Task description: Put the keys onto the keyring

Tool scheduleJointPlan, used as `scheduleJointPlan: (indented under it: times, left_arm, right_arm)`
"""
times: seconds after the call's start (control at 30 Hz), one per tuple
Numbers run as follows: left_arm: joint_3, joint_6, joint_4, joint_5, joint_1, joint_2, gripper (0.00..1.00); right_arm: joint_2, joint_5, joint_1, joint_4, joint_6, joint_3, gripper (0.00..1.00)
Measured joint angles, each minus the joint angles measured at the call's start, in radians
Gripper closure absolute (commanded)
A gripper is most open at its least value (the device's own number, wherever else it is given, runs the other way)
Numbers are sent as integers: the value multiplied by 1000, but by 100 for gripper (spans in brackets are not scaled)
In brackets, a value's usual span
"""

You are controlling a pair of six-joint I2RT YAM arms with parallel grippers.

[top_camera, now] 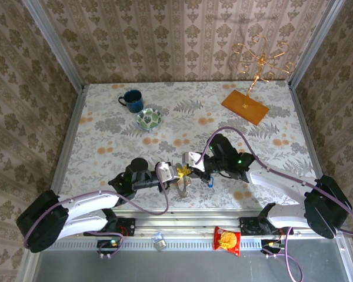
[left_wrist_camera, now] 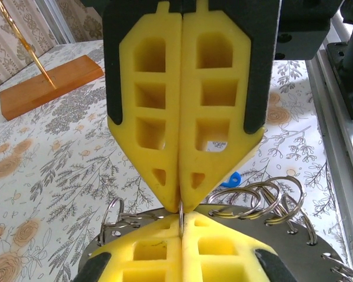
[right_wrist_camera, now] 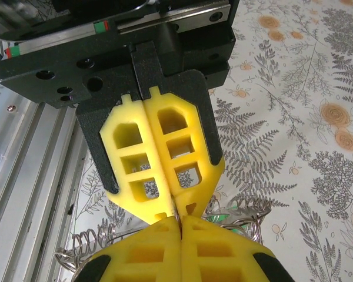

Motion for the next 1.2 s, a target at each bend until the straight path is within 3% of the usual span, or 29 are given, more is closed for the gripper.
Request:
scheduleJointPlan:
  times: [0.1, 0.23, 0.33, 0.53, 0.73, 0.93, 1.2]
  left_arm:
    - [0, 0, -7, 0, 0, -7, 100]
    - [0, 0, -12, -5, 0, -20, 100]
    - [0, 0, -20, -21, 0, -38, 100]
    - [0, -1, -30, -49, 0, -65, 100]
    - [4, -4, -74, -71, 0, -66, 100]
    - [39, -18, -133, -91, 0, -67, 100]
    - [72, -31, -193, -113, 0, -67, 100]
  right_arm:
    - [0, 1, 2, -3, -2, 2, 100]
    - [-14, 2, -10, -2, 44, 2, 57]
    - [-80, 30, -43, 24, 132, -5, 49]
    - [-246, 280, -85, 50, 389, -47, 59]
    - [-260, 547, -90, -145, 787, -49, 62]
    - [-167, 590, -89, -367, 1019, -43, 64]
    - [-41, 576, -27, -489, 1149, -32, 57]
